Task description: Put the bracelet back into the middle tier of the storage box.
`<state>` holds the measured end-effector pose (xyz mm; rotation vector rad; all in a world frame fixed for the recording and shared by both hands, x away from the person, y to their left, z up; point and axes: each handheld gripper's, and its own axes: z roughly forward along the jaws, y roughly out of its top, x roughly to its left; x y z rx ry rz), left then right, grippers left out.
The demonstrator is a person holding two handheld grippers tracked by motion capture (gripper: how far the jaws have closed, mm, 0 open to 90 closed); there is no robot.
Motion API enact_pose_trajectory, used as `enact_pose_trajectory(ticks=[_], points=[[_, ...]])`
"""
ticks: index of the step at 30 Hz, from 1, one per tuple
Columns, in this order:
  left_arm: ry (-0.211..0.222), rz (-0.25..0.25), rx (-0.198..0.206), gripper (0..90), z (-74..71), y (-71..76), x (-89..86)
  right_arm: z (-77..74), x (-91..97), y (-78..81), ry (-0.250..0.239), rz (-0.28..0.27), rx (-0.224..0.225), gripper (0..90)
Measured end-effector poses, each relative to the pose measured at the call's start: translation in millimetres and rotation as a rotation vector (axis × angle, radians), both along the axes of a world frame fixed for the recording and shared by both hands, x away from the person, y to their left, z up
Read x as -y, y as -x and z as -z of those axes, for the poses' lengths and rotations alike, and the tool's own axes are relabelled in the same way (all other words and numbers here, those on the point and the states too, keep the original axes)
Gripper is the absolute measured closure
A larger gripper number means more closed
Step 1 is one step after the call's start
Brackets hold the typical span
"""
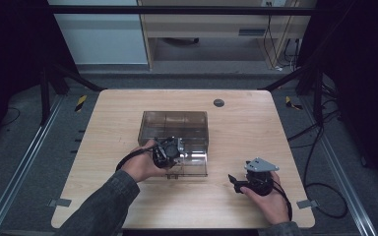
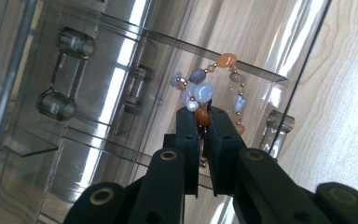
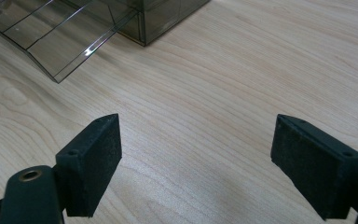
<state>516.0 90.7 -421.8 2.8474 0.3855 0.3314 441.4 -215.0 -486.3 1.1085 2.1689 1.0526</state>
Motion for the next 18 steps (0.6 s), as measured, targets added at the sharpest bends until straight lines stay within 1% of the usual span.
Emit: enact_pose_trajectory(ticks=[2, 3, 4, 6, 10, 11, 13, 14, 16, 18], points=[[-0.001, 0.003, 0.005, 82.2, -0.2, 1.0, -0.4, 0.1, 0.4, -0.4, 0.000, -0.002, 0.000, 16.0], [0.000, 0.004, 0.015, 79.4, -0.9, 1.6, -0.5, 0.1, 0.5, -0.4, 0.001, -0.002, -0.002, 16.0], [0.014, -0.001, 0.024, 77.4, -2.1, 2.7, -0.9, 0.2, 0.6, -0.5, -0.001, -0.002, -0.002, 16.0], [0.029, -0.002, 0.039, 74.5, -6.4, 4.2, -1.9, 0.3, 0.7, -0.7, 0.000, -0.001, -0.001, 15.9], [0.045, 0.013, 0.060, 70.4, -14.7, 8.8, -0.9, 0.5, 0.9, -0.8, 0.002, 0.001, 0.000, 15.9], [0.048, 0.011, 0.059, 70.2, -16.1, 10.0, -0.7, 0.5, 0.9, -0.9, 0.002, 0.001, 0.000, 15.9], [0.062, 0.015, 0.072, 68.9, -19.7, 12.2, 0.1, 0.2, 0.7, -0.7, 0.000, 0.004, -0.001, 15.9], [0.061, 0.017, 0.078, 67.8, -21.8, 13.3, 0.7, 0.2, 0.8, -0.7, 0.001, 0.004, 0.001, 15.9], [0.072, 0.012, 0.093, 62.2, -24.6, 16.0, 2.3, 0.3, 0.9, -0.8, 0.001, 0.005, 0.001, 16.0], [0.083, 0.022, 0.098, 60.5, -26.6, 19.6, 4.1, 0.5, 1.0, -0.7, -0.002, 0.010, -0.001, 16.2]])
